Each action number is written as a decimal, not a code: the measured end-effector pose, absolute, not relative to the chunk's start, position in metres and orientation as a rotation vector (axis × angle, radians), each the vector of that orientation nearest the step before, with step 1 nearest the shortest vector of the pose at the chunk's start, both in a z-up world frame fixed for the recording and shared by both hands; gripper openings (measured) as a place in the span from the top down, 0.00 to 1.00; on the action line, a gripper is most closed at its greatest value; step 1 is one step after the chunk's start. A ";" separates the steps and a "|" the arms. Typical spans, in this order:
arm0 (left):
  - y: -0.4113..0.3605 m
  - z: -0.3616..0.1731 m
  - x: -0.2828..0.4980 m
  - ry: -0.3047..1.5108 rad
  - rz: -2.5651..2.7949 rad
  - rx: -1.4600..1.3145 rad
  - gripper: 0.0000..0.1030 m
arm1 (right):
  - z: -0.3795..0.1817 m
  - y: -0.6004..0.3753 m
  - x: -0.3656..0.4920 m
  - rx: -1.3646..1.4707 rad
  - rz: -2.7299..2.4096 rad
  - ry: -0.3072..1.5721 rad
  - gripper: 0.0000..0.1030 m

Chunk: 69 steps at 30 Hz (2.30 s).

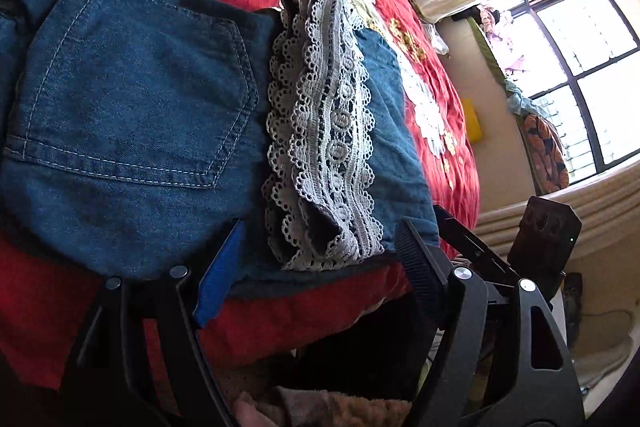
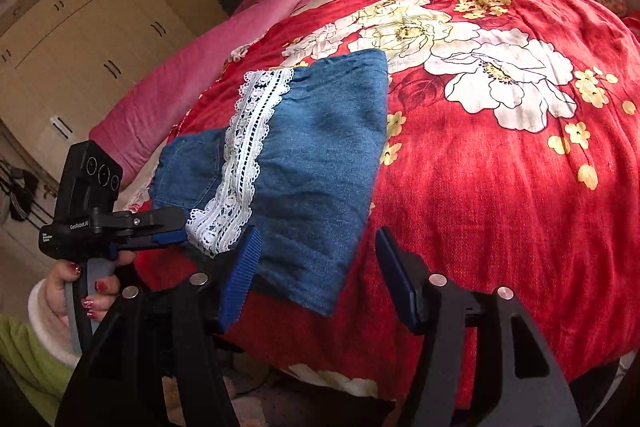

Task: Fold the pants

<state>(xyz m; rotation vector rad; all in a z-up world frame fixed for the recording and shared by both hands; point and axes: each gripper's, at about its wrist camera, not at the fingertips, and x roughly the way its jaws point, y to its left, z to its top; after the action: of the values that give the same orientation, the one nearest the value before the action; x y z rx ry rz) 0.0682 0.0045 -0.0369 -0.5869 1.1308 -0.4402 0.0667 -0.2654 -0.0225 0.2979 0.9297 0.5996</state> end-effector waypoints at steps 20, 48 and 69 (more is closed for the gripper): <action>0.004 -0.043 0.054 1.133 -0.391 -0.490 0.89 | -0.052 -0.270 0.064 0.263 0.571 1.029 0.84; -0.009 -0.035 0.044 1.054 -0.370 -0.307 0.81 | 0.007 -0.217 0.075 0.016 0.555 0.862 0.69; -0.010 -0.029 0.045 1.019 -0.380 -0.281 0.67 | -0.027 -0.211 0.094 0.124 0.591 0.928 0.50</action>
<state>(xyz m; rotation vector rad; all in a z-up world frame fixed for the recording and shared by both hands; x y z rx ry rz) 0.0453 -0.0101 -0.0287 -0.2811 1.0191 -0.3804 0.0936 -0.2110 -0.0272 0.1241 0.9280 0.5915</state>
